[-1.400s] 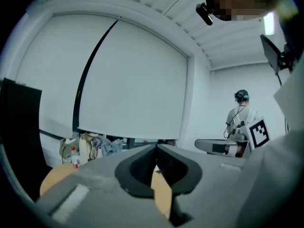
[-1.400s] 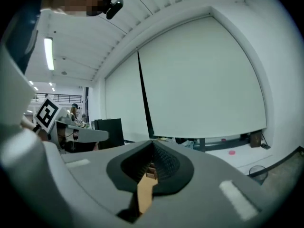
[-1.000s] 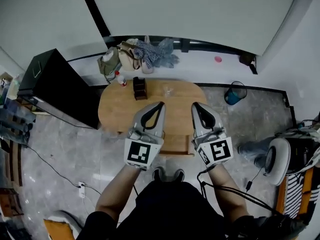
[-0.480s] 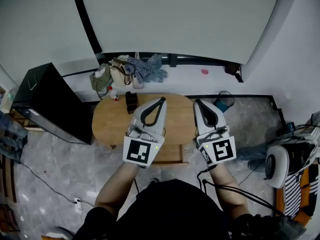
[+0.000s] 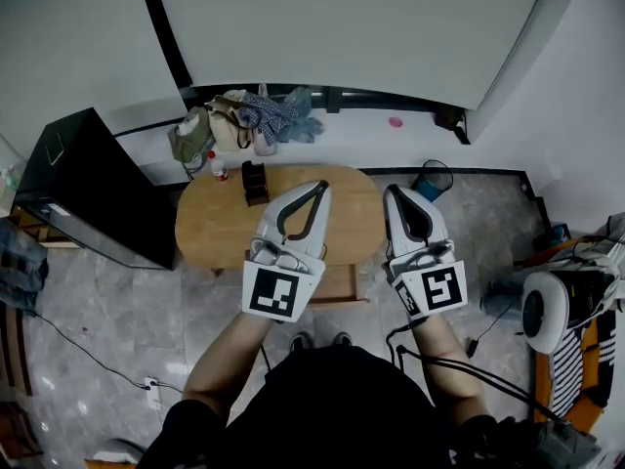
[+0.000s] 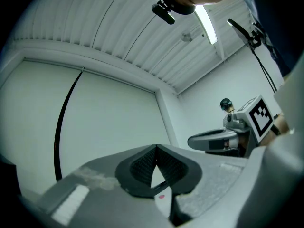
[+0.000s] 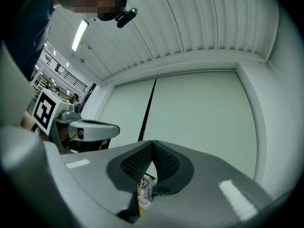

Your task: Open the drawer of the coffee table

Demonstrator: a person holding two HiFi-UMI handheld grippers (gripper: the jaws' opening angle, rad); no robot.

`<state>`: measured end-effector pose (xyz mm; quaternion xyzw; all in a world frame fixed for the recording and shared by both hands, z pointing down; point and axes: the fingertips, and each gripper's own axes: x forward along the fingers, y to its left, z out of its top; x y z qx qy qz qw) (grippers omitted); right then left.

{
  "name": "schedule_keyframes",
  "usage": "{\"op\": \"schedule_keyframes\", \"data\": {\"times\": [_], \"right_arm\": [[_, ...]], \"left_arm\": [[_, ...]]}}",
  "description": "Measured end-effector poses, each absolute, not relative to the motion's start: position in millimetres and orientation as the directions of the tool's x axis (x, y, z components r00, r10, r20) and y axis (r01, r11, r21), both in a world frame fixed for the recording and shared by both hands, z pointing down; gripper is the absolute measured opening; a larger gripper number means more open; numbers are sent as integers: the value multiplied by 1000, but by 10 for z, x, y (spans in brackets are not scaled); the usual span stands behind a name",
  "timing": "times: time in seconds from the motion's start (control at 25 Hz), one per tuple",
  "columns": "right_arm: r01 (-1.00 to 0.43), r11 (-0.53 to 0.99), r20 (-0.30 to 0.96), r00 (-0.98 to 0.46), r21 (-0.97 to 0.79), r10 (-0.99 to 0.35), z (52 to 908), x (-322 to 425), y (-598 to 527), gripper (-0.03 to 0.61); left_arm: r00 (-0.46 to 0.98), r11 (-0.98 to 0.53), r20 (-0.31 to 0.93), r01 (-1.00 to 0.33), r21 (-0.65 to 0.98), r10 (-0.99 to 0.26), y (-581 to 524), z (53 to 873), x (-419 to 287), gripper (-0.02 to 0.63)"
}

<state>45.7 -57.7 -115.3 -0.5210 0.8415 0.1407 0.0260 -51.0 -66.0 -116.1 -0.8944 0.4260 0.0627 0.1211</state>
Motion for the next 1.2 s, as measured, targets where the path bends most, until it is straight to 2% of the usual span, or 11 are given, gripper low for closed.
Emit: {"op": "schedule_keyframes", "data": {"times": [1.2], "right_arm": [[-896,401,-205,-436,190,-876,-1111,210,-252,2]], "left_arm": [[645,-620,-202,-764,-178,-737,-429,-1073,-734,2]]}}
